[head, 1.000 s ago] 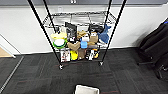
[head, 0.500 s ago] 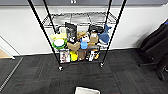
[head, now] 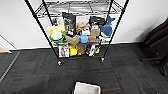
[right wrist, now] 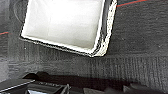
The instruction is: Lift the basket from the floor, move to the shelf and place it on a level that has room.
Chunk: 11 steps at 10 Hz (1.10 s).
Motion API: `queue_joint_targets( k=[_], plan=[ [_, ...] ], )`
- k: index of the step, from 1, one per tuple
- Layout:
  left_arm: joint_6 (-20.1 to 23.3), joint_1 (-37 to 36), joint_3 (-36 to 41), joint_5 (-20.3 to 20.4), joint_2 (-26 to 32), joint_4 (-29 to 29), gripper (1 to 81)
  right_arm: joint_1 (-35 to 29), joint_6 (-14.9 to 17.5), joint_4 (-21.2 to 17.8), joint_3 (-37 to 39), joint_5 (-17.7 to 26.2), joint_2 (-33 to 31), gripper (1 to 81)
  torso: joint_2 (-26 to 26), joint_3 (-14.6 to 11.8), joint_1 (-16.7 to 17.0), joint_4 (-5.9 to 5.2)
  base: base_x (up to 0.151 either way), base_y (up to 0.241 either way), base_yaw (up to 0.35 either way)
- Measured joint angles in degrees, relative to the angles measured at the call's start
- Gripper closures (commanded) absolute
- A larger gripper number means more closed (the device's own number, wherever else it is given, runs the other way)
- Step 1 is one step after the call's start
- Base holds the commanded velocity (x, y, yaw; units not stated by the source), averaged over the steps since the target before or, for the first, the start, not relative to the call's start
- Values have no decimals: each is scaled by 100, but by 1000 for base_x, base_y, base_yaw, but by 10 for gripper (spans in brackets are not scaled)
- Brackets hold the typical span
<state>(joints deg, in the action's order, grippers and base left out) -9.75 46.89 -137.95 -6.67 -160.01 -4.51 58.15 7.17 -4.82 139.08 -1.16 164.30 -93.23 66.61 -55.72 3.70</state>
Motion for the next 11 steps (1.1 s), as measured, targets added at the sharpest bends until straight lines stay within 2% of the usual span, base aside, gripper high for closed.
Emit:
queue_joint_targets(
  k=[3,7,11],
  plan=[
    [0,-150,-87,-20,-123,7,10,-182,-4,-72,56,11,13,10,-551,68,-341,0,0,0,0],
    [2,-135,-574,-90,-360,13,10,-295,-10,-89,67,34,22,10,-1333,72,-833,0,0,0,0],
    [2,-144,-577,-127,-394,24,10,-422,-39,-99,67,178,61,10,-2111,72,-1318,0,0,0,0]
  ],
)
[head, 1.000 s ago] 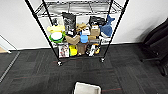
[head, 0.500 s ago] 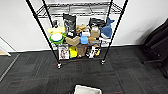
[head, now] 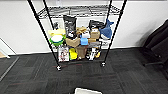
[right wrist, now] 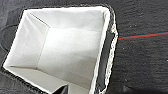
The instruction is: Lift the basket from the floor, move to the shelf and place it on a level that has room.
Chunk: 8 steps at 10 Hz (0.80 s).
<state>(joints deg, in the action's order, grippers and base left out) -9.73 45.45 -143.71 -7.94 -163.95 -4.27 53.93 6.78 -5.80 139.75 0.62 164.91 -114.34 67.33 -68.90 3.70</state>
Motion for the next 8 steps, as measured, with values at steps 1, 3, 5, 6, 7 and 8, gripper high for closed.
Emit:
queue_joint_targets(
  k=[1,3,5,6,7,8],
  plan=[
    [0,-28,0,2,-9,22,10,-33,0,-17,0,9,2,10,-199,0,-127,0,0,0,0],
    [0,-55,0,-46,-68,50,10,-74,-2,-39,0,37,2,10,-579,0,-363,0,0,0,0],
    [0,-118,5,-165,-79,111,10,-137,-37,-63,0,43,2,10,-960,74,-601,0,0,0,0],
    [0,-162,0,-154,-83,129,10,-179,-44,-84,2,37,2,10,-1115,207,-697,0,0,0,0],
    [-2,-166,0,-156,-93,133,10,-190,-44,-95,2,39,2,10,-1298,380,-813,0,0,0,0],
    [-2,-151,0,-165,-99,135,10,-182,-44,-98,5,50,6,10,-1464,533,-922,0,0,0,0]
  ],
)
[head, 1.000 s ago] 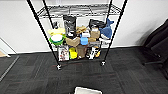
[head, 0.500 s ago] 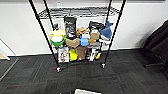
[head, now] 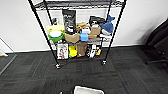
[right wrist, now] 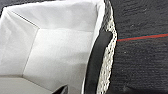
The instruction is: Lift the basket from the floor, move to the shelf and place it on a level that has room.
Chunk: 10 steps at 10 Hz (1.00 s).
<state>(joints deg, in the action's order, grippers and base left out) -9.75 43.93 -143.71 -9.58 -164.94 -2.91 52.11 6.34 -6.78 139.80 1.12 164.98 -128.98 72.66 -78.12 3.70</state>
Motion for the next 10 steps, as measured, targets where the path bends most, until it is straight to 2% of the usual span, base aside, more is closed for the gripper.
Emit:
queue_joint_targets(
  k=[2,6,10],
  plan=[
    [2,22,-6,-1,6,2,10,-11,-4,-7,17,-20,13,10,-107,105,-72,0,0,0,0],
    [2,27,-6,41,22,0,10,-29,-52,-83,17,-9,18,10,-92,98,-74,0,0,0,0],
    [2,38,149,273,99,-129,10,-57,-807,-88,16,-112,32,10,-92,98,-74,0,0,0,0]
  ],
)
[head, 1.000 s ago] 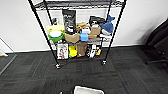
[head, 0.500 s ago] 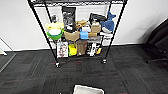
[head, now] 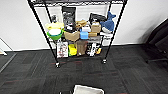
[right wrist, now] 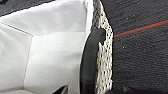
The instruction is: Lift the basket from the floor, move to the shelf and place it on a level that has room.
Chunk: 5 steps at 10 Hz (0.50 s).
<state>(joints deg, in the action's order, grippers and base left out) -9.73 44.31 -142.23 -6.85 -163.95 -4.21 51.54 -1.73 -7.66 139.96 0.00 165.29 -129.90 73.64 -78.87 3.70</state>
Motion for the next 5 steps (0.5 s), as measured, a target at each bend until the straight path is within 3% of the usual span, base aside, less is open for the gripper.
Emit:
queue_joint_targets(
  k=[5],
  plan=[
    [-2,-24,575,49,310,-268,10,-48,-532,-2,-283,-118,-151,10,0,0,0,0,0,0,0]
  ],
)
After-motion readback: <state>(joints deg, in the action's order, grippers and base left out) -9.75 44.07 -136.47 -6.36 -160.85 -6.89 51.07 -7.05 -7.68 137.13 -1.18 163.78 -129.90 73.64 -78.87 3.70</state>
